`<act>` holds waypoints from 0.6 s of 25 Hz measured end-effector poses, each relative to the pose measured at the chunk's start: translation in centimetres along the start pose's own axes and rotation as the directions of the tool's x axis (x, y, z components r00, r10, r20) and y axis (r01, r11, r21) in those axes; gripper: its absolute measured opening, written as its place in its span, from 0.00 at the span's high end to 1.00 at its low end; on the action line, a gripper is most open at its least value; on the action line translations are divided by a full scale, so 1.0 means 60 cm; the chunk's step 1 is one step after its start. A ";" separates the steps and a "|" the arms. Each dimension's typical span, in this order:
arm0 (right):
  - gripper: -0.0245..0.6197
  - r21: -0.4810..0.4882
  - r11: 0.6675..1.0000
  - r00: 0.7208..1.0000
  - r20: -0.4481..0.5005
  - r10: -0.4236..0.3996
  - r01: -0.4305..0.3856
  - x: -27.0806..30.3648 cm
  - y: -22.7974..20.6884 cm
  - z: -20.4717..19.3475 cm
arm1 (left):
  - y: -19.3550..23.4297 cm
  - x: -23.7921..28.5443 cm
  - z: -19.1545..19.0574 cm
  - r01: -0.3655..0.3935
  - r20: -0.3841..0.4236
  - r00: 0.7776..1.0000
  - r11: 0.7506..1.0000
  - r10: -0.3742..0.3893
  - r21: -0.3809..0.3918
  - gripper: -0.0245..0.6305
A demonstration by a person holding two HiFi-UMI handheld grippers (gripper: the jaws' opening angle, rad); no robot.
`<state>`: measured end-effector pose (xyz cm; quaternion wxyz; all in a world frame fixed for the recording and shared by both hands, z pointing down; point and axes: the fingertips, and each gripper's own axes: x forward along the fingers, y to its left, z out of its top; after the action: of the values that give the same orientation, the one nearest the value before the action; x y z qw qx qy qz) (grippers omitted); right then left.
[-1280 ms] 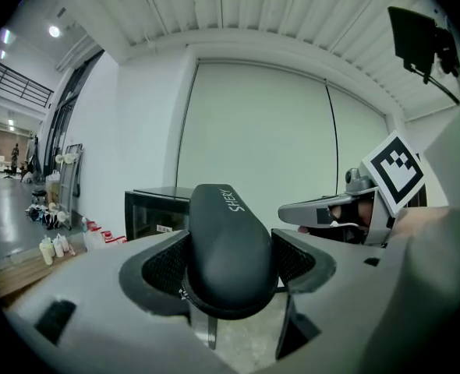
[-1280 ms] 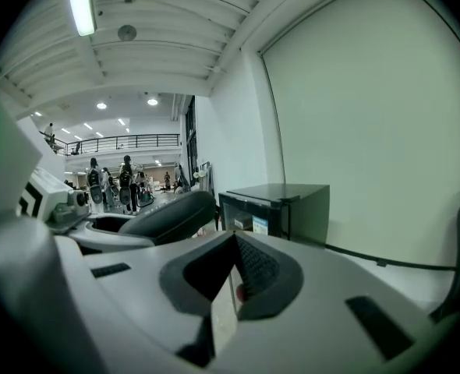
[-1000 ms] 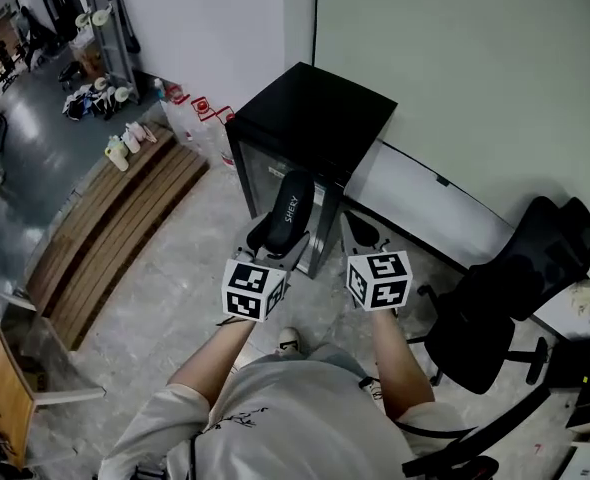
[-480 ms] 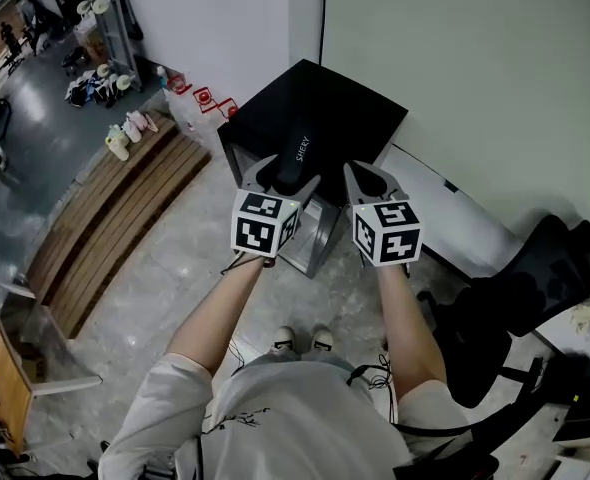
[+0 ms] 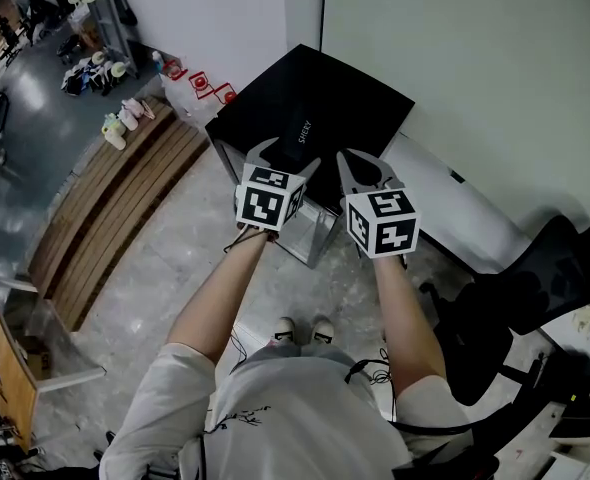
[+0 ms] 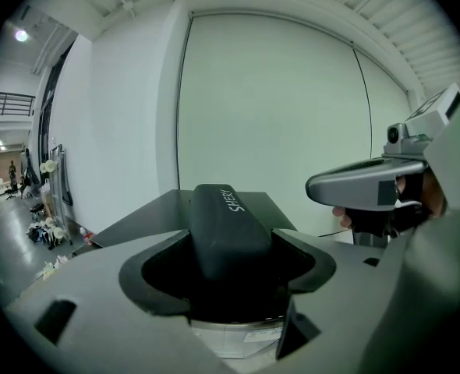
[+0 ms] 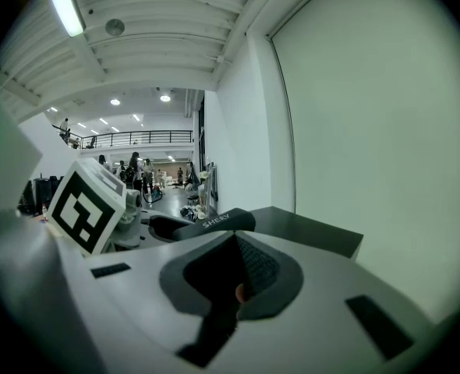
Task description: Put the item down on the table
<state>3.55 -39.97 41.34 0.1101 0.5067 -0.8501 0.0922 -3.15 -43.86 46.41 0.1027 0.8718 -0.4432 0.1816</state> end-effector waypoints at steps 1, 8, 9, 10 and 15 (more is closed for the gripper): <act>0.96 0.002 1.000 1.000 -0.001 0.001 -0.001 0.003 -0.003 -0.002 | 0.002 0.005 -0.003 -0.003 -0.006 1.000 1.000 0.003 0.006 0.45; 0.96 0.009 1.000 1.000 -0.004 0.010 -0.010 0.020 -0.018 -0.005 | -0.002 0.033 -0.011 0.010 -0.054 0.999 0.999 -0.008 0.045 0.45; 0.96 0.010 1.000 1.000 -0.005 0.011 -0.011 0.021 -0.018 -0.006 | -0.003 0.036 -0.013 0.011 -0.059 0.998 0.999 -0.008 0.049 0.45; 0.96 0.012 1.000 1.000 -0.006 0.013 -0.012 0.023 -0.019 -0.007 | -0.003 0.038 -0.015 0.012 -0.065 0.998 0.998 -0.008 0.054 0.45; 0.96 0.014 1.000 1.000 -0.011 0.016 -0.016 0.033 -0.024 -0.011 | 0.001 0.049 -0.027 0.010 -0.092 0.996 0.998 -0.004 0.065 0.45</act>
<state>3.98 -42.15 42.57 0.1108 0.4999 -0.8529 0.1017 -1.97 -45.51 49.10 0.0949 0.8669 -0.4290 0.2355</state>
